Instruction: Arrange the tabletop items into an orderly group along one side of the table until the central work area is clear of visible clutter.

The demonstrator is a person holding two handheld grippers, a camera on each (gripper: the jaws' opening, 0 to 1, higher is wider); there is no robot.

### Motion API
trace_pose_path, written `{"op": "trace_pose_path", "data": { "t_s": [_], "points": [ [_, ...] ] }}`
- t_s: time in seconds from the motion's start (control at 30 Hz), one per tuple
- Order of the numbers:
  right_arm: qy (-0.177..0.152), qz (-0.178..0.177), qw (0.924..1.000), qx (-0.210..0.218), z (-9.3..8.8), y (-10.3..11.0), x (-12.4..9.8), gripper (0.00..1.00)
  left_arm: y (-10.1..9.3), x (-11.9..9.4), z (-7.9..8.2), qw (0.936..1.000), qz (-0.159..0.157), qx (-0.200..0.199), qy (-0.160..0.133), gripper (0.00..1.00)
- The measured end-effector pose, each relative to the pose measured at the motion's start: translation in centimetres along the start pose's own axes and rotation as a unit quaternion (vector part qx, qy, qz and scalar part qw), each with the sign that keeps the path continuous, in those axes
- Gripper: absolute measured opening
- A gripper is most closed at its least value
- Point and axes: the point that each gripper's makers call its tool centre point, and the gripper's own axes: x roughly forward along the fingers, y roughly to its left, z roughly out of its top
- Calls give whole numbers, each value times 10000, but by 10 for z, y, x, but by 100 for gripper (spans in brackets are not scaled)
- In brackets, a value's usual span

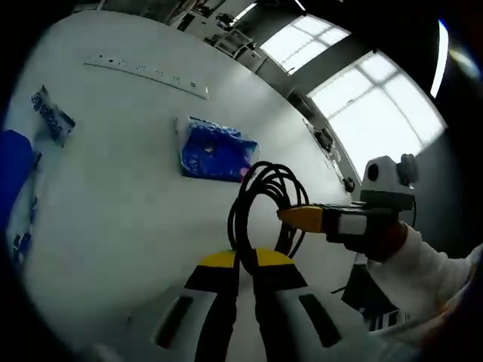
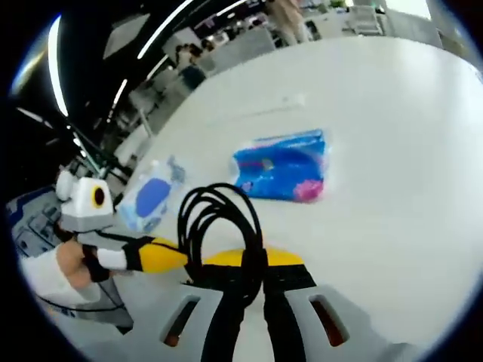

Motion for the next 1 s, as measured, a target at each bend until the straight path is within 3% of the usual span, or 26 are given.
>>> {"op": "trace_pose_path", "data": {
  "t_s": [0.23, 0.53, 0.6, 1.0],
  "points": [
    [209, -136, 9996, -130, -1, -8, 12, 5, 11, 11, -4, 9996, 176, -200, 88, 3],
    [377, -306, 9959, -762, -7, -14, 22, 6, 20, 20, -13, 9987, 342, -272, 261, 2],
    [387, -443, 9938, -940, -7, -18, 23, 6, 20, 21, -14, 9986, 333, -308, 254, 2],
    [312, -423, 9872, -1508, -1, -20, 26, 7, 29, 27, -18, 9978, 486, -333, 288, 4]
  ]
}}
